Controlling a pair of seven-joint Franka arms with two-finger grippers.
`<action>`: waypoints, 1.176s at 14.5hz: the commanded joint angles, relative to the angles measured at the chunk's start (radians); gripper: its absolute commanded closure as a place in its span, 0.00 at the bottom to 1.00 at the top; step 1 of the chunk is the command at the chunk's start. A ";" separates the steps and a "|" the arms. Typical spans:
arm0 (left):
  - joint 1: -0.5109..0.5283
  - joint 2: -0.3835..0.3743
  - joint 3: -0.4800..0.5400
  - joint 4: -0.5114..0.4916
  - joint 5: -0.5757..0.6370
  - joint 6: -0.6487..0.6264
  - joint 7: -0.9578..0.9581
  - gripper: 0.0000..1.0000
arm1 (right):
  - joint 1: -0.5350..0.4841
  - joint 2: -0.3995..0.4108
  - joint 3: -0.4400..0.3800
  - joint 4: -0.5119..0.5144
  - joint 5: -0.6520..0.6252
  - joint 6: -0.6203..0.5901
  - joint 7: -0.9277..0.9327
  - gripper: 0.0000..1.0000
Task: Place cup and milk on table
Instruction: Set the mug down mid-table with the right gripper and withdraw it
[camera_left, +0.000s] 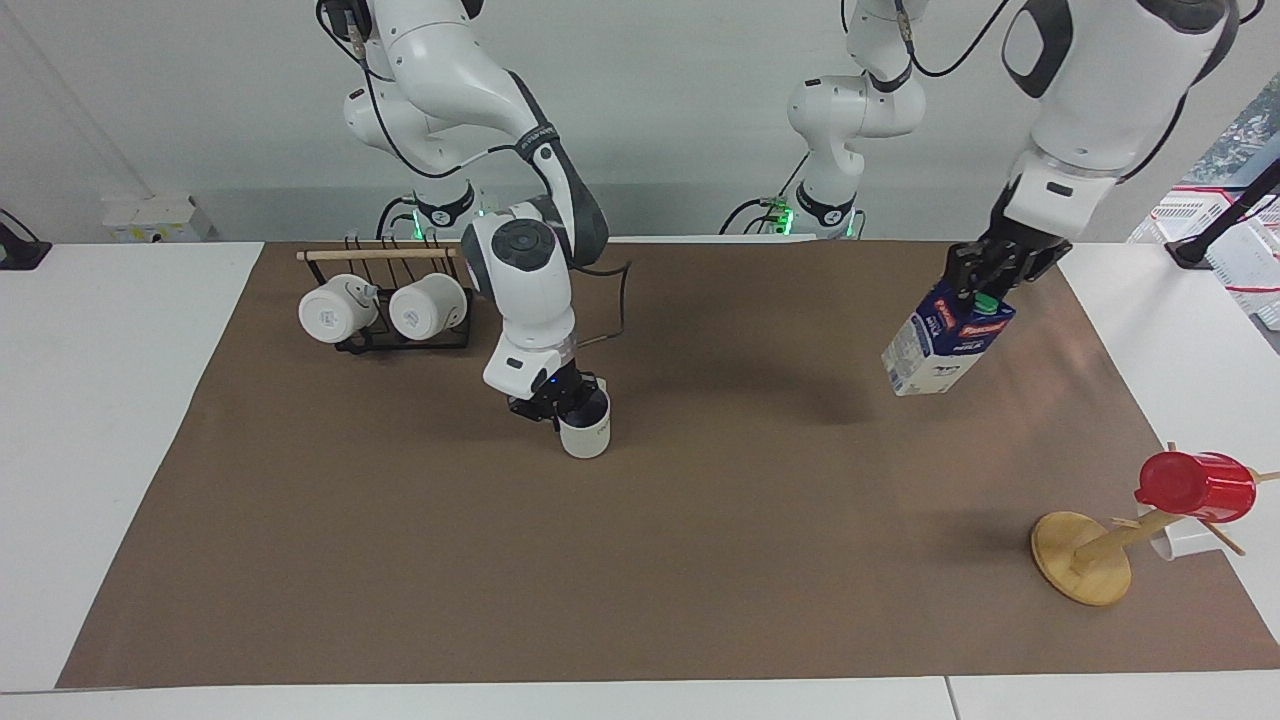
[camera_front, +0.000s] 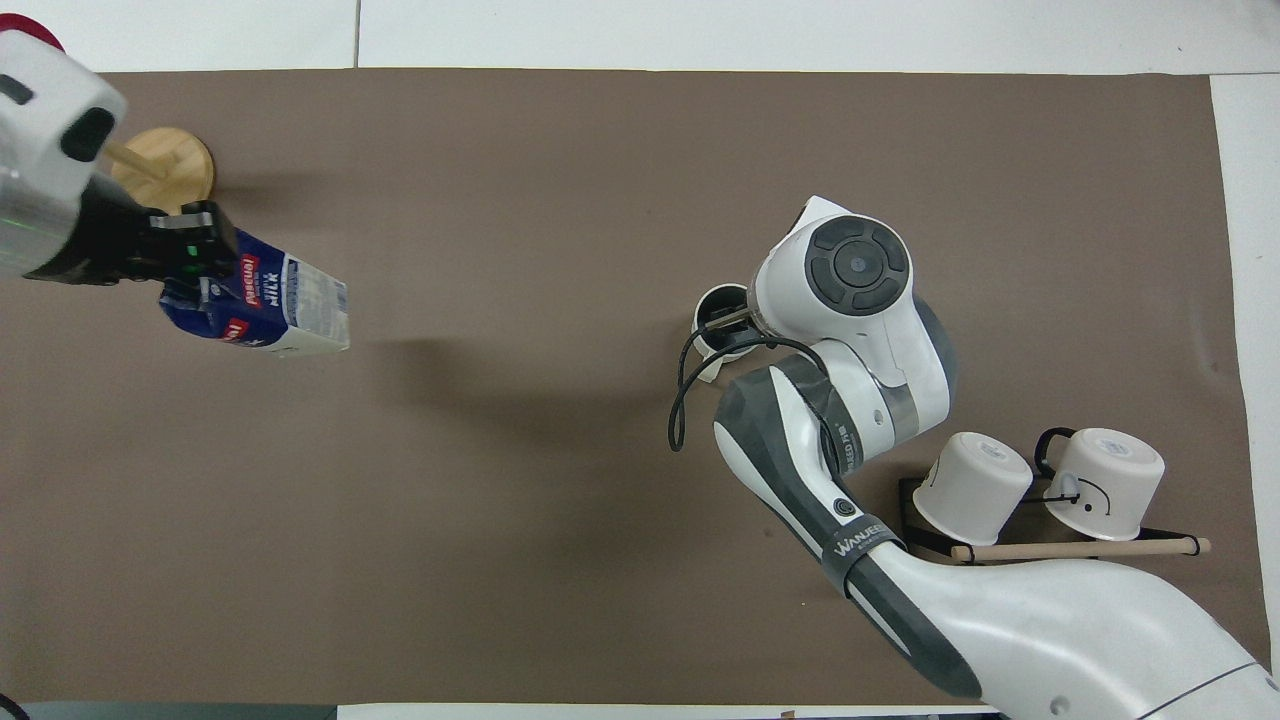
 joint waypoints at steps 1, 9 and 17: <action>-0.115 0.032 0.012 -0.031 0.029 0.080 -0.123 1.00 | -0.013 -0.025 0.000 -0.001 -0.016 0.009 0.053 0.00; -0.431 0.256 0.012 0.041 0.116 0.212 -0.517 1.00 | -0.243 -0.242 -0.008 0.068 -0.016 -0.267 0.044 0.00; -0.519 0.342 0.015 0.122 0.121 0.257 -0.596 1.00 | -0.452 -0.377 -0.011 0.195 -0.018 -0.693 -0.175 0.00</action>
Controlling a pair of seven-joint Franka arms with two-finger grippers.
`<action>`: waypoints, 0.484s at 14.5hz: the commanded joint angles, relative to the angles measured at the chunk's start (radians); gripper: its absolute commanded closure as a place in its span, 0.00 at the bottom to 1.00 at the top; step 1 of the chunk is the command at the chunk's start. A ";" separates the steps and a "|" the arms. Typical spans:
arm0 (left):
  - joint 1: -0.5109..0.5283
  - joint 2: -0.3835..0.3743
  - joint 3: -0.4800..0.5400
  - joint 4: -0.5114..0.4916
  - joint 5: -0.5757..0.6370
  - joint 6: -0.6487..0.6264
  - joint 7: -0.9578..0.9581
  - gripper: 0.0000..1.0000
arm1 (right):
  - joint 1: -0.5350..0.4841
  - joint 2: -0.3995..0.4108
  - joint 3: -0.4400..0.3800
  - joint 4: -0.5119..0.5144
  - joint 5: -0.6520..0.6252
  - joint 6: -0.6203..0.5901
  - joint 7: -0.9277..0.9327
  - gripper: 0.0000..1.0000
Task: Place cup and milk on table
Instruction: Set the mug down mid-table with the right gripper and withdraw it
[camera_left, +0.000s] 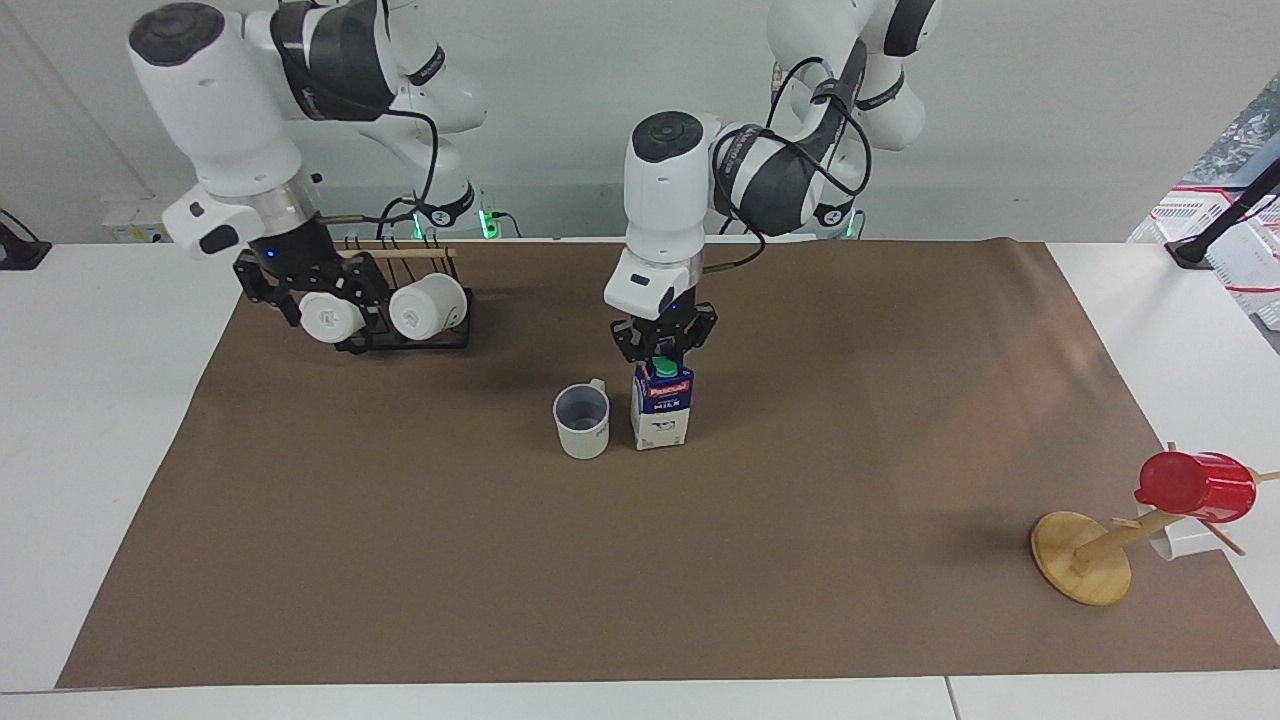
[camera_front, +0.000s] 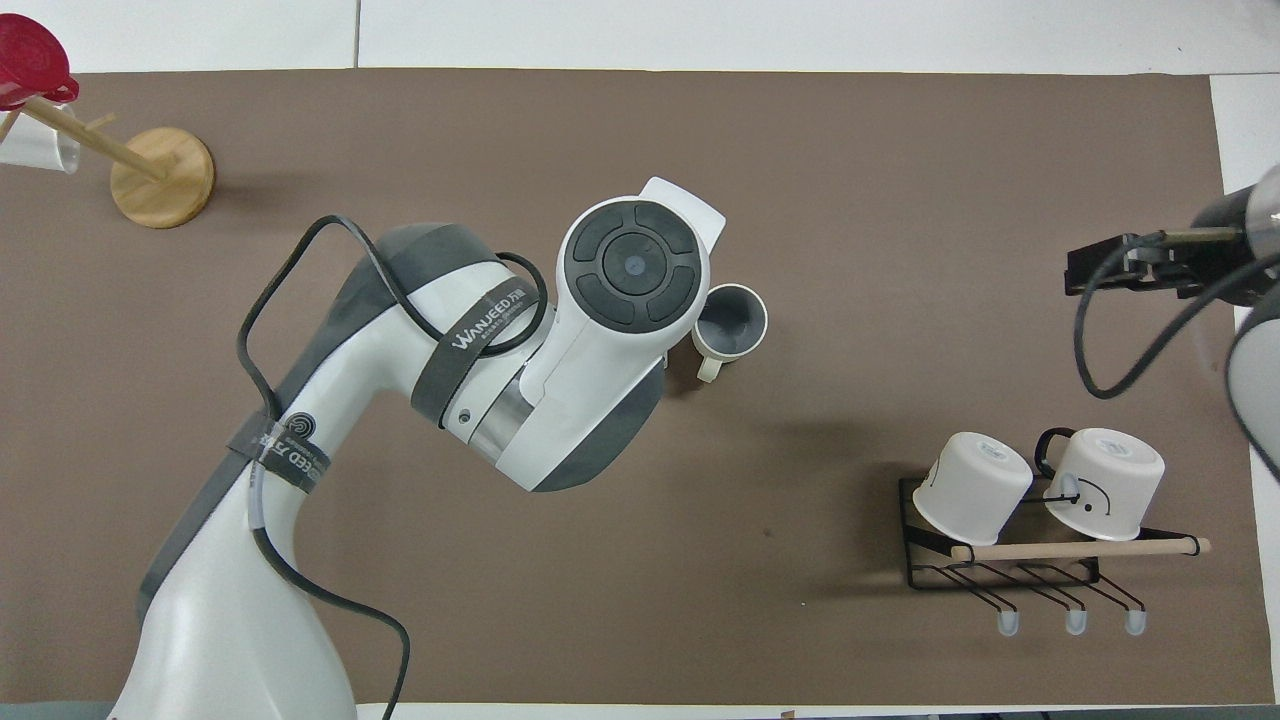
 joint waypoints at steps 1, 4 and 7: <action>-0.016 0.015 0.018 0.026 0.031 0.023 -0.019 1.00 | -0.067 -0.018 0.010 0.021 -0.006 -0.092 -0.080 0.00; -0.015 0.014 0.016 0.018 0.063 0.049 -0.018 1.00 | -0.104 0.009 0.010 0.117 -0.005 -0.188 -0.107 0.00; -0.015 0.014 0.016 0.012 0.066 0.046 -0.016 1.00 | -0.084 0.012 0.019 0.121 -0.003 -0.174 -0.101 0.00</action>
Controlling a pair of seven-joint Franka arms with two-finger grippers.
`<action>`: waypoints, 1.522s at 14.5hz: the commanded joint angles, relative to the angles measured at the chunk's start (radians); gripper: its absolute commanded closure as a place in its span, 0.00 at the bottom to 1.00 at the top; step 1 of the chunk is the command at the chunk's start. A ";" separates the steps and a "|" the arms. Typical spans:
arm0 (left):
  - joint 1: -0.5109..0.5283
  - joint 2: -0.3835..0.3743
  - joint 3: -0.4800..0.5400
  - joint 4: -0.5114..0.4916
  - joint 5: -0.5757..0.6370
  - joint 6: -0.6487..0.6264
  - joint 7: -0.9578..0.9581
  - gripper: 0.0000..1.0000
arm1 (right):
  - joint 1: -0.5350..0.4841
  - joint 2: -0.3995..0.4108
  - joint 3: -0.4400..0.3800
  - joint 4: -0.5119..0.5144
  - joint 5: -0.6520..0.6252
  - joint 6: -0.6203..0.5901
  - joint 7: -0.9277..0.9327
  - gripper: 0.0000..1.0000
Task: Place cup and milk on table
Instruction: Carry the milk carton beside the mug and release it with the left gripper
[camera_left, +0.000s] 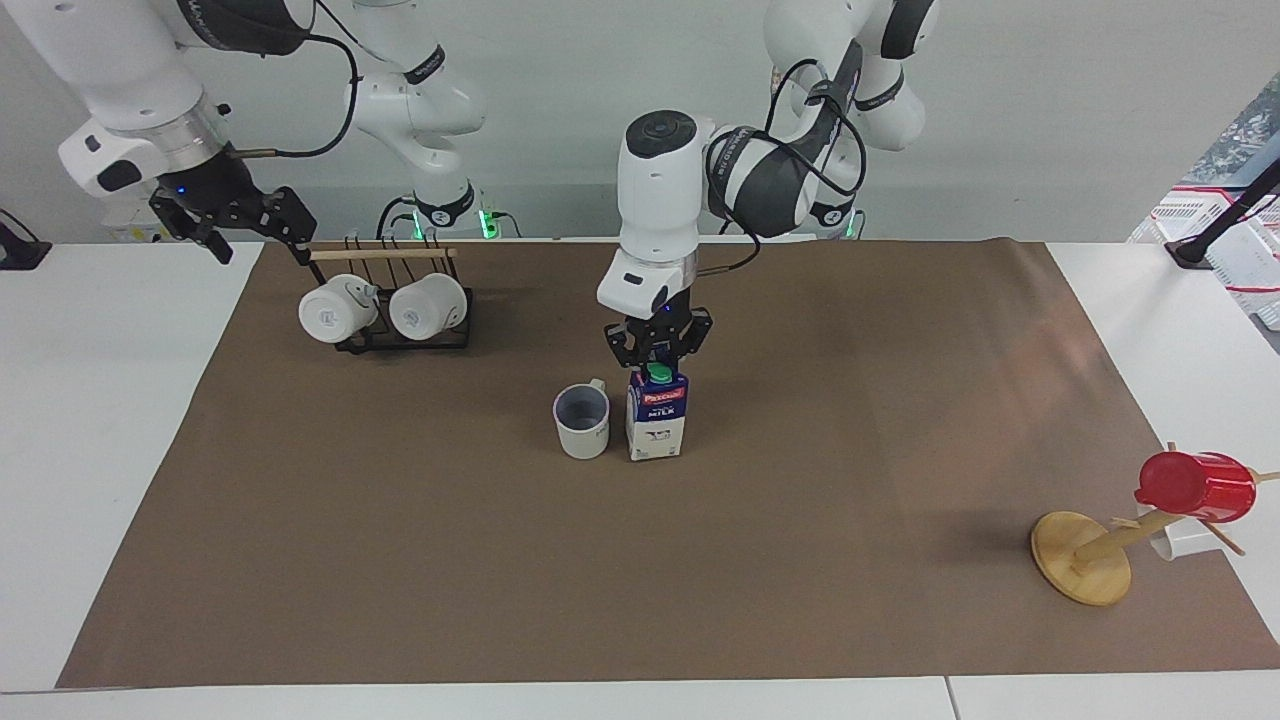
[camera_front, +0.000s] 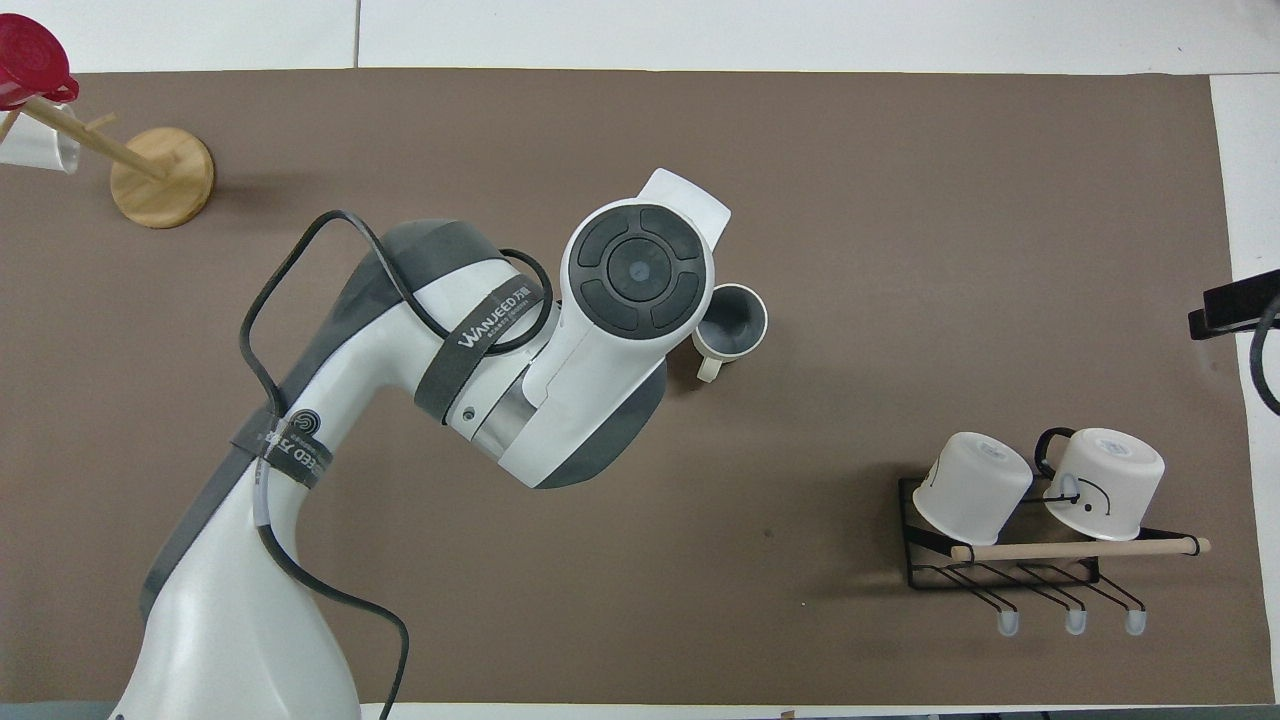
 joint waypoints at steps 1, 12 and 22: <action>-0.015 0.009 0.012 -0.001 0.037 0.014 -0.014 1.00 | 0.008 0.024 0.018 0.026 -0.002 0.001 -0.009 0.00; -0.015 0.000 0.011 -0.016 0.040 0.053 -0.008 0.00 | 0.056 0.025 0.024 0.055 -0.025 -0.003 -0.020 0.00; 0.185 -0.354 0.011 -0.321 -0.030 -0.006 0.177 0.00 | 0.065 0.047 0.030 0.075 -0.024 -0.043 -0.019 0.00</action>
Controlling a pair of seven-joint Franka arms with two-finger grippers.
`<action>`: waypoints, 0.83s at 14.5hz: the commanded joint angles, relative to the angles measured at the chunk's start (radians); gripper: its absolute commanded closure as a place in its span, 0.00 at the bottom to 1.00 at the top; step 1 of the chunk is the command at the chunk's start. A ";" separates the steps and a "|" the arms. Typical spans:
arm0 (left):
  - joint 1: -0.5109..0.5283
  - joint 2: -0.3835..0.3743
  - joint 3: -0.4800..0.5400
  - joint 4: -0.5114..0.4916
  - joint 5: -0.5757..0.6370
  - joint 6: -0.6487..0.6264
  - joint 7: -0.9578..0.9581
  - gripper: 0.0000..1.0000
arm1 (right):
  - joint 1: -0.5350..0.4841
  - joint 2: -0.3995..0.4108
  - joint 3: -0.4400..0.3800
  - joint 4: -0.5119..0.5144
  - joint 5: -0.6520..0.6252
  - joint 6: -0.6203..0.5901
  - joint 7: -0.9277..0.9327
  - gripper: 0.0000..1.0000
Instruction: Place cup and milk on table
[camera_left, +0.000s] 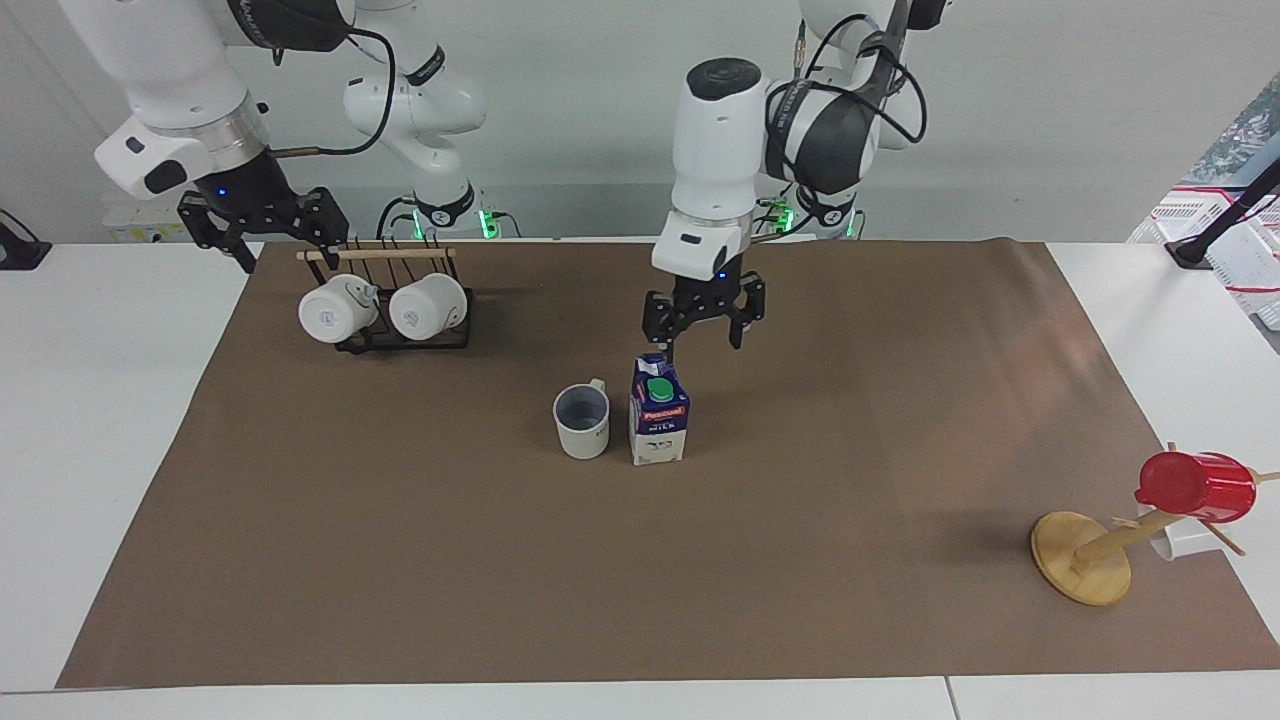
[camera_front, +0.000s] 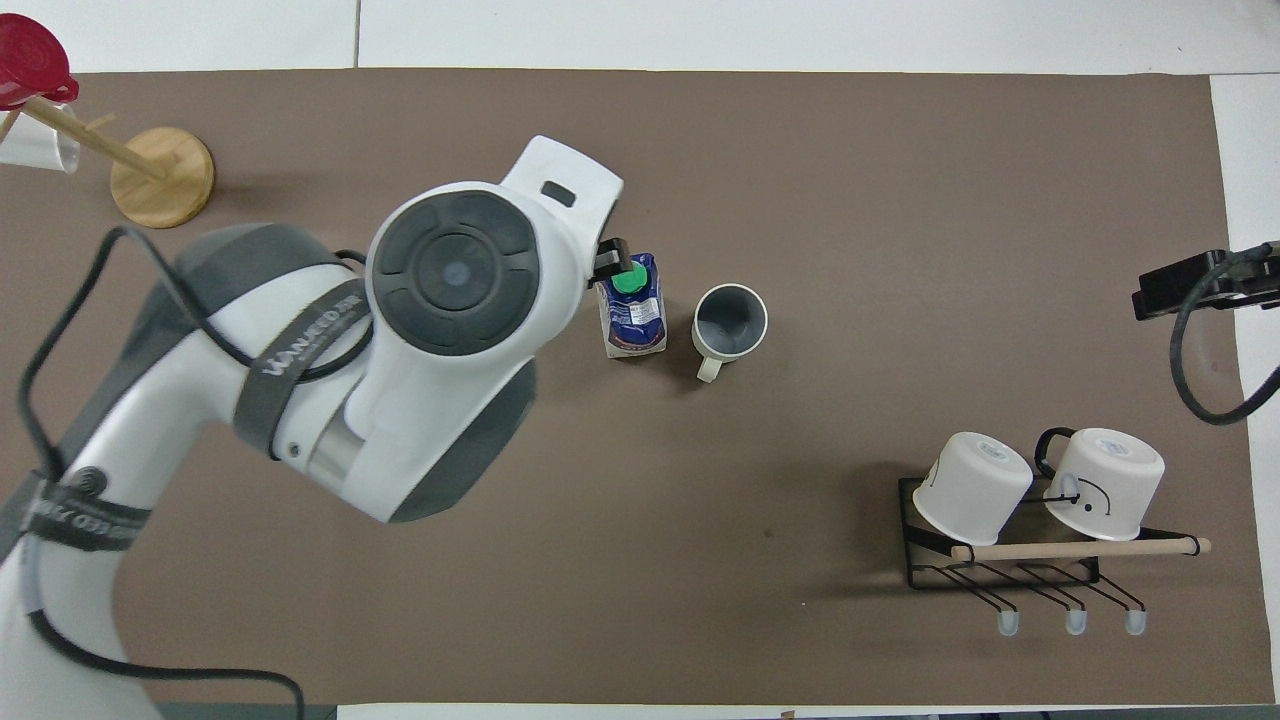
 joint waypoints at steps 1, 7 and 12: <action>0.108 -0.133 -0.002 -0.136 -0.073 -0.054 0.177 0.00 | -0.004 0.009 0.007 0.026 -0.001 -0.042 -0.004 0.00; 0.375 -0.160 0.006 -0.114 -0.154 -0.188 0.591 0.00 | -0.004 0.007 0.006 0.018 -0.001 -0.031 -0.006 0.00; 0.533 -0.148 0.009 0.010 -0.191 -0.347 0.808 0.00 | -0.004 0.006 0.006 0.015 -0.001 -0.026 -0.004 0.00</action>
